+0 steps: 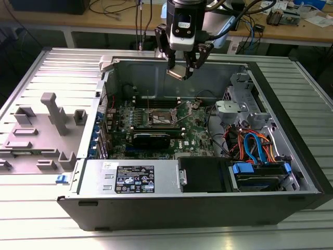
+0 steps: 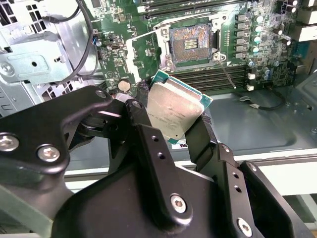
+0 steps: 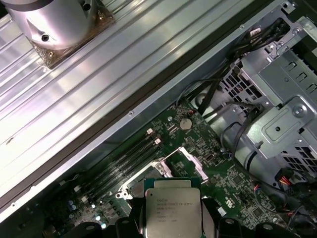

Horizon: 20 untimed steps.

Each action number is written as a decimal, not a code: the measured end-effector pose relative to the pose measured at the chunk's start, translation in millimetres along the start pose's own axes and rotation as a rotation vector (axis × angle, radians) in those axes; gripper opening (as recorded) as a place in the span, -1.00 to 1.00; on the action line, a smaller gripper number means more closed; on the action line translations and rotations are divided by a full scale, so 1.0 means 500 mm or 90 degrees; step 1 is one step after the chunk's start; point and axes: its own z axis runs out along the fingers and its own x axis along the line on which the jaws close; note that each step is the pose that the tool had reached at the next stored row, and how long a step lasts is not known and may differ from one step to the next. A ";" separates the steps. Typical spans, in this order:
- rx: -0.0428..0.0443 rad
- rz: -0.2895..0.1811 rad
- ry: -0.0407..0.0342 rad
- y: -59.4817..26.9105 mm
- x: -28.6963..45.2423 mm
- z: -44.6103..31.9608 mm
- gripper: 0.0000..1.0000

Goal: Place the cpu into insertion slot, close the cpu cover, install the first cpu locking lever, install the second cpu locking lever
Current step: 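Place the cpu into insertion slot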

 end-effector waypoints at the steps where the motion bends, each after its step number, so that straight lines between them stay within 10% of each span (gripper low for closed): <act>1: -0.0001 0.005 -0.0004 0.000 0.000 0.000 0.09; 20: -0.0014 0.070 -0.0063 0.000 0.000 0.000 0.09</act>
